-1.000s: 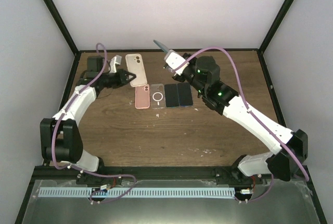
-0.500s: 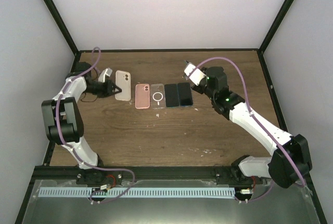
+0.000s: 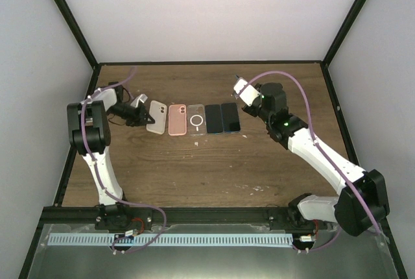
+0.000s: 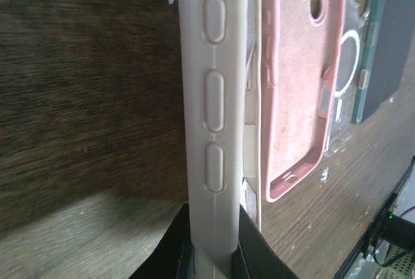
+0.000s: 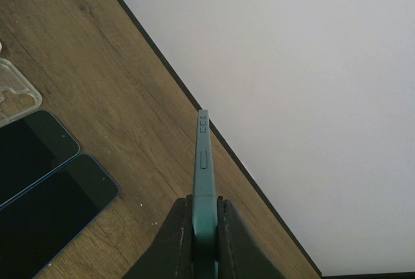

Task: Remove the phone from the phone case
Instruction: Place the phone case at the center of the board.

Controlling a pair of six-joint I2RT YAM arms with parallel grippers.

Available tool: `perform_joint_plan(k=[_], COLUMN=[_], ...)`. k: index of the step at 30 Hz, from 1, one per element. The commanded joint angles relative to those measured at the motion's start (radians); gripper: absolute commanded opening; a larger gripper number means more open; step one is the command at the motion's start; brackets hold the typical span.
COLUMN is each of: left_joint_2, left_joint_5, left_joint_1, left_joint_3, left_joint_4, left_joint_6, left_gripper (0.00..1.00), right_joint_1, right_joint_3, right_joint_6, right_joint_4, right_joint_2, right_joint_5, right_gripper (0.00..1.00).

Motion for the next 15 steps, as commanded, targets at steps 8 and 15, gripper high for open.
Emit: perform_joint_plan(k=[8,15], left_joint_2=[-0.043,-0.253], left_joint_5=[-0.174,-0.195], left_joint_1=[-0.010,0.018], left_joint_3=[-0.053,-0.136], left_joint_4=[0.108,0.202], left_joint_6=[-0.105,-0.126], left_gripper=[0.46,0.90], right_joint_1=[0.012,0.094], right_joint_3=[0.153,0.155], right_joint_6=[0.004,-0.064], right_joint_4=[0.057,0.157], right_joint_2=[0.056,0.096], right_joint_5=[-0.043,-0.037], right_gripper=[0.01,0.01])
